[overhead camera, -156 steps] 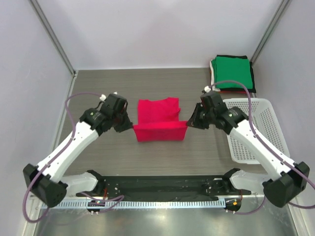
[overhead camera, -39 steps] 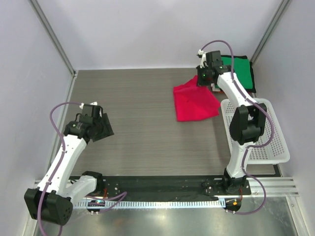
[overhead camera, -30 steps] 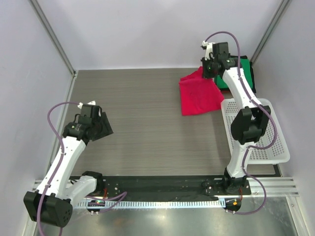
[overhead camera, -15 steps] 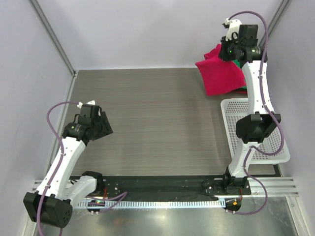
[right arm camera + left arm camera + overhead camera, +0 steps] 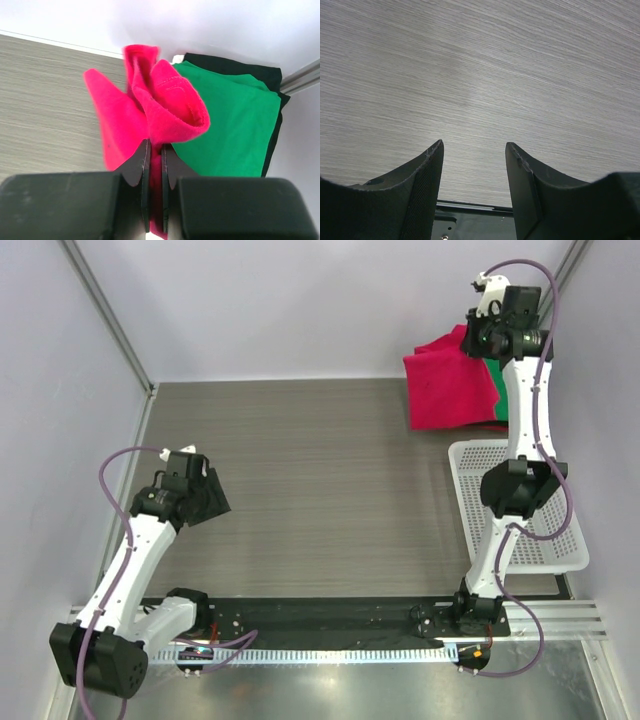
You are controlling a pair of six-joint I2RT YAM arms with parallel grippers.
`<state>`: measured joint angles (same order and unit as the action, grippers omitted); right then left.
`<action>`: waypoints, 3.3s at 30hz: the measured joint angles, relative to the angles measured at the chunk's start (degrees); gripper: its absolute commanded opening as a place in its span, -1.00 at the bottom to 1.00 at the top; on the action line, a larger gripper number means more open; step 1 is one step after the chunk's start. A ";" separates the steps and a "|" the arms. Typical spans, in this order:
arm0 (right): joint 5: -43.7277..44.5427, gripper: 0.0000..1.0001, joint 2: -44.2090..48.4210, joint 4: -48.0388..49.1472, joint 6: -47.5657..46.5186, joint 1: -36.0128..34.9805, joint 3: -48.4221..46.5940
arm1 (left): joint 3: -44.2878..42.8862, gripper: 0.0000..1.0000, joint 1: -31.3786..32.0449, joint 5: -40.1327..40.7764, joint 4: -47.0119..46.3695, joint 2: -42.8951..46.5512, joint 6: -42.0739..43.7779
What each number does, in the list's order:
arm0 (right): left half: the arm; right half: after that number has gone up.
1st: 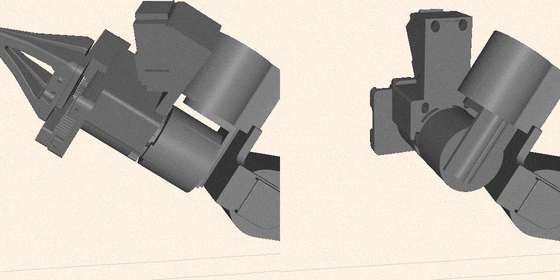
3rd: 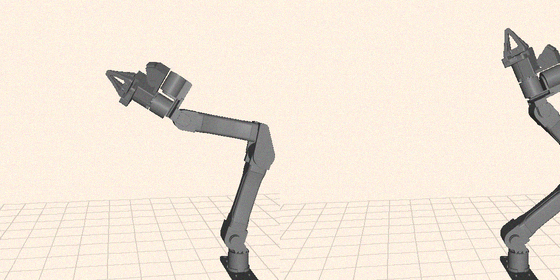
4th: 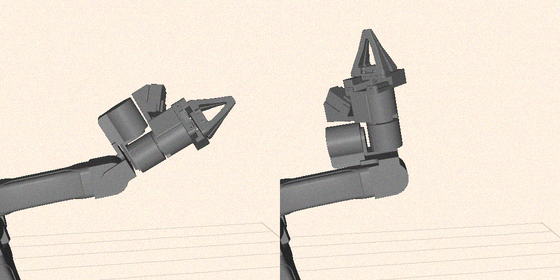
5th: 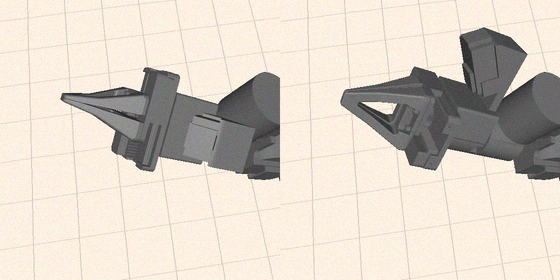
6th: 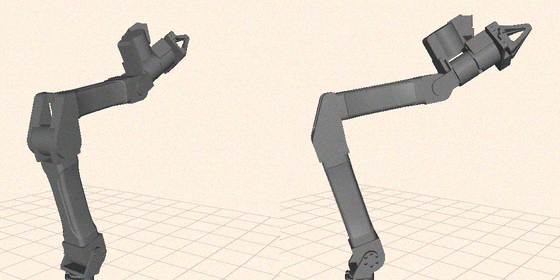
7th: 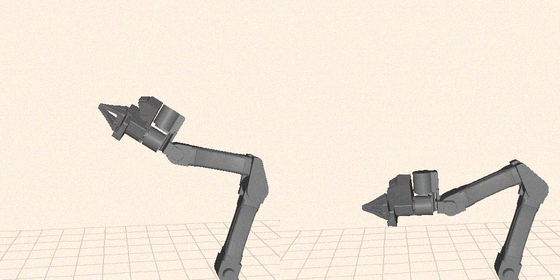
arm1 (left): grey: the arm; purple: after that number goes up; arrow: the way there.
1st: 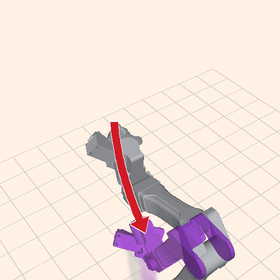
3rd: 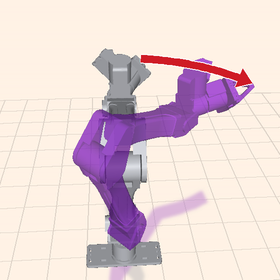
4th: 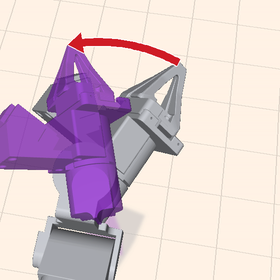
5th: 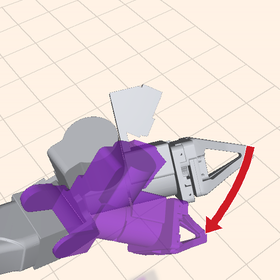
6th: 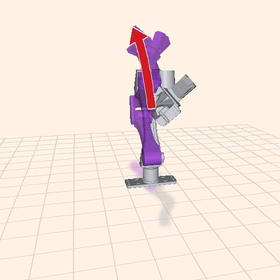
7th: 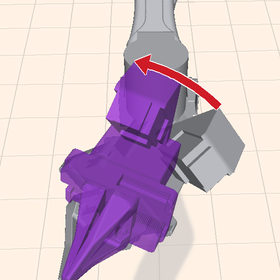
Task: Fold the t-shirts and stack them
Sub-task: Neatly place the folded tshirt to the corner, then reset both grippers
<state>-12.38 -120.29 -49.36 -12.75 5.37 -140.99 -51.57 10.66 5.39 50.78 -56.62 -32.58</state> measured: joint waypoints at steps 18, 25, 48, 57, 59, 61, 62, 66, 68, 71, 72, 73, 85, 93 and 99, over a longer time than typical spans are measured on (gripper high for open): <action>-2.64 -0.98 -3.98 7.93 3.32 7.45 -3.04 | 0.09 0.06 1.42 1.11 0.02 -1.40 -0.35; -5.09 -0.98 -7.45 10.40 3.96 9.16 -3.04 | 0.09 0.06 3.23 2.38 0.07 -2.36 -0.68; -1.73 0.42 -31.45 41.11 7.39 13.84 -4.50 | 0.09 0.06 7.37 7.26 0.87 -3.65 -2.84; 11.87 0.99 -30.25 48.63 7.13 12.22 0.98 | 0.09 0.06 7.43 7.32 0.92 -3.39 -2.95; 13.27 0.99 -27.96 48.96 7.13 11.58 2.54 | 0.09 0.06 7.50 7.41 0.92 -2.75 -2.95; 14.69 0.99 -24.87 49.40 7.13 10.91 4.42 | 0.09 0.06 7.52 7.52 0.92 -2.05 -2.95; 15.54 0.99 -23.34 49.75 7.17 10.64 5.09 | 0.09 0.06 7.61 7.54 0.94 -1.70 -2.95; 19.74 0.99 -15.72 50.97 8.61 9.66 8.07 | 0.09 0.07 7.80 7.61 0.92 -0.46 -2.95; 21.57 0.99 -11.87 51.04 10.47 9.38 8.61 | 0.09 0.07 8.00 7.61 0.92 0.28 -2.95; 22.64 0.99 -4.85 50.66 15.39 9.38 12.24 | 0.09 0.07 8.04 7.69 0.92 1.31 -2.95; 22.34 1.00 -2.32 50.93 16.98 9.29 14.53 | 0.09 0.07 8.04 7.74 0.94 1.60 -2.95; 21.81 1.00 1.53 50.73 19.02 9.20 18.62 | 0.07 0.07 8.04 7.93 0.92 1.86 -2.95; 16.76 0.99 46.23 52.65 28.96 -13.73 71.12 | 0.09 0.14 8.04 8.66 0.90 7.82 -2.97; 15.30 0.99 70.03 43.19 37.38 -26.86 90.82 | 1.60 0.23 8.04 10.25 -1.38 13.14 -2.97; 18.38 0.99 77.79 31.45 42.99 -37.94 97.68 | 9.09 0.21 8.04 12.00 -9.77 16.63 -1.38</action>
<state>6.00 -42.50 -17.91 30.24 -32.58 -43.31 -42.48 18.70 17.39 41.01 -39.99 -33.95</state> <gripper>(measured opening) 0.996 0.615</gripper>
